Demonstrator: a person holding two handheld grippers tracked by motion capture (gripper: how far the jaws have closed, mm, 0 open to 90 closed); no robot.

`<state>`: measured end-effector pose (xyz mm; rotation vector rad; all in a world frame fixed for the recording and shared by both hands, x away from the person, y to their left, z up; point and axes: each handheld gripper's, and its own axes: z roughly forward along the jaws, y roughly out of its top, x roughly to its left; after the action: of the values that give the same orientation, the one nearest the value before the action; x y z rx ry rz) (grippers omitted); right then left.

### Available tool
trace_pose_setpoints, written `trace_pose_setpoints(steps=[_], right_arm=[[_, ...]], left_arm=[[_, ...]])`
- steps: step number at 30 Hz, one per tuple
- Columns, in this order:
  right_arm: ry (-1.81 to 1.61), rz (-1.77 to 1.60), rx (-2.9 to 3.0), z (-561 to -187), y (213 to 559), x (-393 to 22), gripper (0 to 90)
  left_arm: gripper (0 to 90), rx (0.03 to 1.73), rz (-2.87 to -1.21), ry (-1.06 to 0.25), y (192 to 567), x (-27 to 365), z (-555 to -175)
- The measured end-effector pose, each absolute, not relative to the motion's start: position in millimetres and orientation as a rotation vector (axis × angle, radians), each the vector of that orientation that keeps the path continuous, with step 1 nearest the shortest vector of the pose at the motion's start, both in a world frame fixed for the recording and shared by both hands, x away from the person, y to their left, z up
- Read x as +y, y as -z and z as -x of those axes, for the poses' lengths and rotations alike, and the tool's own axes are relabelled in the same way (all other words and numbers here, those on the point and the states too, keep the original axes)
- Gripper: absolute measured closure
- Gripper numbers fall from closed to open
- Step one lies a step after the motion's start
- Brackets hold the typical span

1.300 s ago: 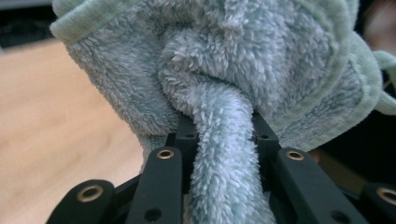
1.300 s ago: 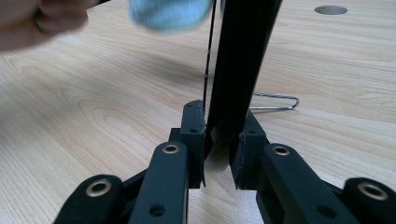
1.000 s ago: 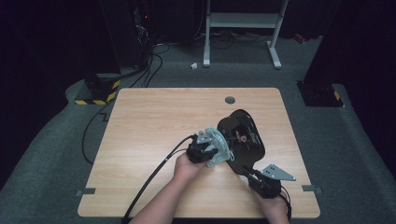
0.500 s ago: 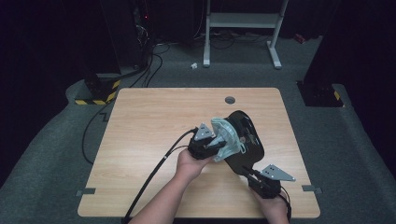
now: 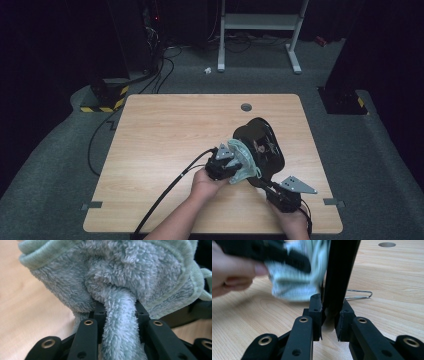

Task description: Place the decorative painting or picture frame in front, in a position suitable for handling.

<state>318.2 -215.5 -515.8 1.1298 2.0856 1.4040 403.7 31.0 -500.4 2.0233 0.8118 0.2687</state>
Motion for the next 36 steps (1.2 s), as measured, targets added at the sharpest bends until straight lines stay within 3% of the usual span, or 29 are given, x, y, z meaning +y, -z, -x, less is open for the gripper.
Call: trace_pose_setpoints(steps=[8,16,21,36], right_arm=[[-1.404,-1.126,2.084,-318.2,516.1,-215.3,77.6],[-1.400,-1.115,2.087,-317.8,516.0,-214.1,77.8],[-1.399,-1.113,2.089,-317.6,515.9,-213.8,77.6],[-1.396,-1.129,2.084,-318.2,515.8,-214.5,76.6]], left_arm=[[71.8,0.840,-2.073,-0.266,514.6,32.6,-402.8],[71.8,0.818,-1.891,-0.296,454.0,41.0,-410.5],[71.8,0.796,-1.862,-0.333,431.7,36.6,-414.3],[71.9,0.890,-2.049,-0.270,516.9,32.3,-413.2]])
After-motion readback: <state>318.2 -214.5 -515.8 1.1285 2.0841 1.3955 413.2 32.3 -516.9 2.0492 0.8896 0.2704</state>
